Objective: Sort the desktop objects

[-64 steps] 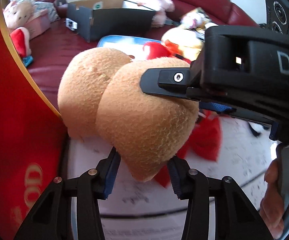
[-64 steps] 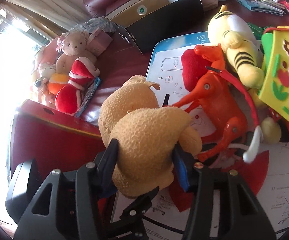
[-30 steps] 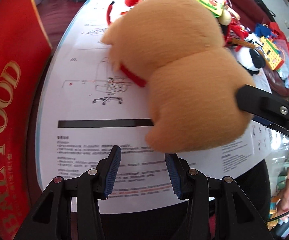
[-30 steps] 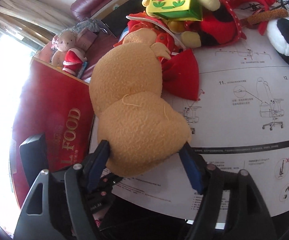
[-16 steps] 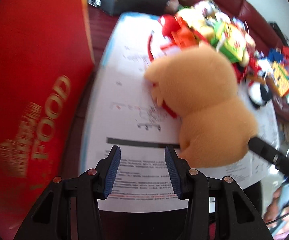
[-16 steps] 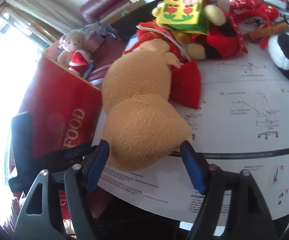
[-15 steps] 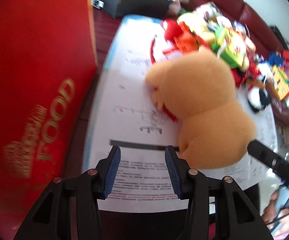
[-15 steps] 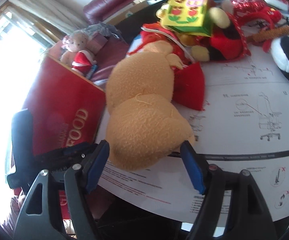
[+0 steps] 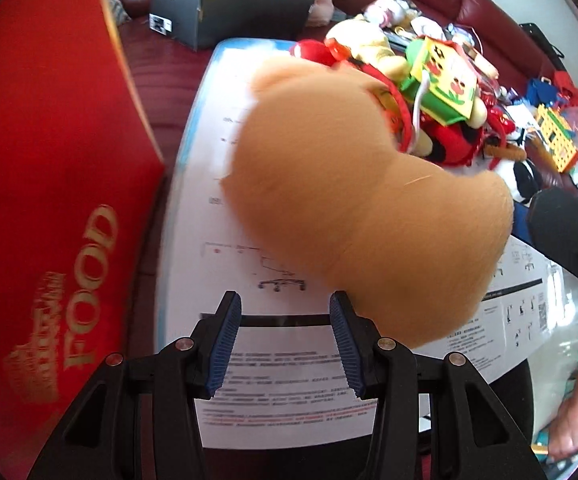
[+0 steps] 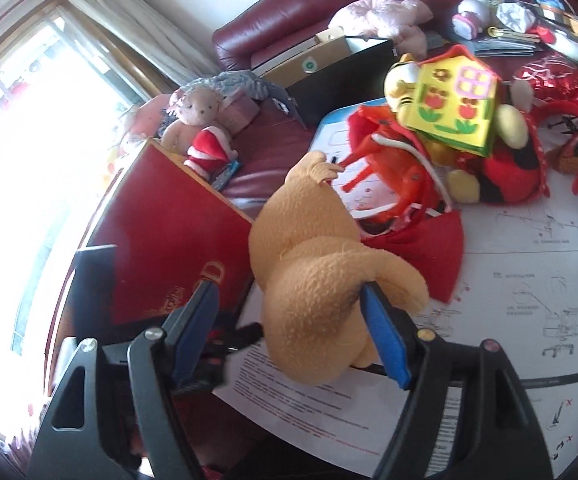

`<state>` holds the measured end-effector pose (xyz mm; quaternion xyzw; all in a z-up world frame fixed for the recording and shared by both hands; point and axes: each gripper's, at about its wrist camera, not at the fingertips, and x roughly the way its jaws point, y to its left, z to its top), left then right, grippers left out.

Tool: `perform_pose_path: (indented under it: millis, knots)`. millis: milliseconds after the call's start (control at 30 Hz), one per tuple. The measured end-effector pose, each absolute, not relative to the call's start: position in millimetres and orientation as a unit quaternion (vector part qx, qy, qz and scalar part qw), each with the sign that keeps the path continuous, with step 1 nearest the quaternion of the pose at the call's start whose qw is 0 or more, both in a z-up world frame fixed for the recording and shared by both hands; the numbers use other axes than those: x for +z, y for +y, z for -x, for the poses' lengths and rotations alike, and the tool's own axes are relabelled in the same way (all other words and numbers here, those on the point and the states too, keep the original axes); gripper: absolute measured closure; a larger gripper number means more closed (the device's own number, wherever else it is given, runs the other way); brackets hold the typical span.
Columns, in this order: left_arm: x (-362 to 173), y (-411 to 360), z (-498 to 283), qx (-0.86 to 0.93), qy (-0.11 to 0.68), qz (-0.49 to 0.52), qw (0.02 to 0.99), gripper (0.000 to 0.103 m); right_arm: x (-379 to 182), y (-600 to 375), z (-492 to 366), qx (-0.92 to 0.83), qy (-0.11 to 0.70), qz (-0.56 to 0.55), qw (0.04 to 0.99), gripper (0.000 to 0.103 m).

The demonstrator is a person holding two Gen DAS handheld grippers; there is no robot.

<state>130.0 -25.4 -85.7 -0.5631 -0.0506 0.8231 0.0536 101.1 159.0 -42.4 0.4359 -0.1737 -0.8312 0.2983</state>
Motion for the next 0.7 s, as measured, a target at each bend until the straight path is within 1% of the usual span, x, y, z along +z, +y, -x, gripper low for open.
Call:
perform_pose_path:
  millis: [133, 233, 333, 533, 667, 700]
  knots:
    - [-98, -26, -137, 0.814, -0.051, 0.576, 0.060, 0.056, -40, 145, -101, -0.817, -0.174, -0.446, 0.320, 0.029]
    - [-107, -37, -146, 0.804, -0.076, 0.587, 0.062, 0.056, -47, 139, -107, -0.797, -0.183, -0.465, 0.339, 0.029]
    - [-113, -53, -160, 0.799, -0.083, 0.594, 0.047, 0.056, -58, 130, -115, -0.778, -0.180, -0.487, 0.354, 0.029]
    - [-105, -74, -182, 0.800, -0.108, 0.590, 0.031, 0.056, -70, 117, -131, -0.761, -0.147, -0.510, 0.373, 0.029]
    - [-99, -80, -191, 0.801, -0.125, 0.585, 0.026, 0.056, -65, 126, -135, -0.772, -0.140, -0.502, 0.365, 0.029]
    - [-98, -81, -191, 0.801, -0.130, 0.584, 0.026, 0.054, -64, 130, -136, -0.775, -0.140, -0.499, 0.362, 0.029]
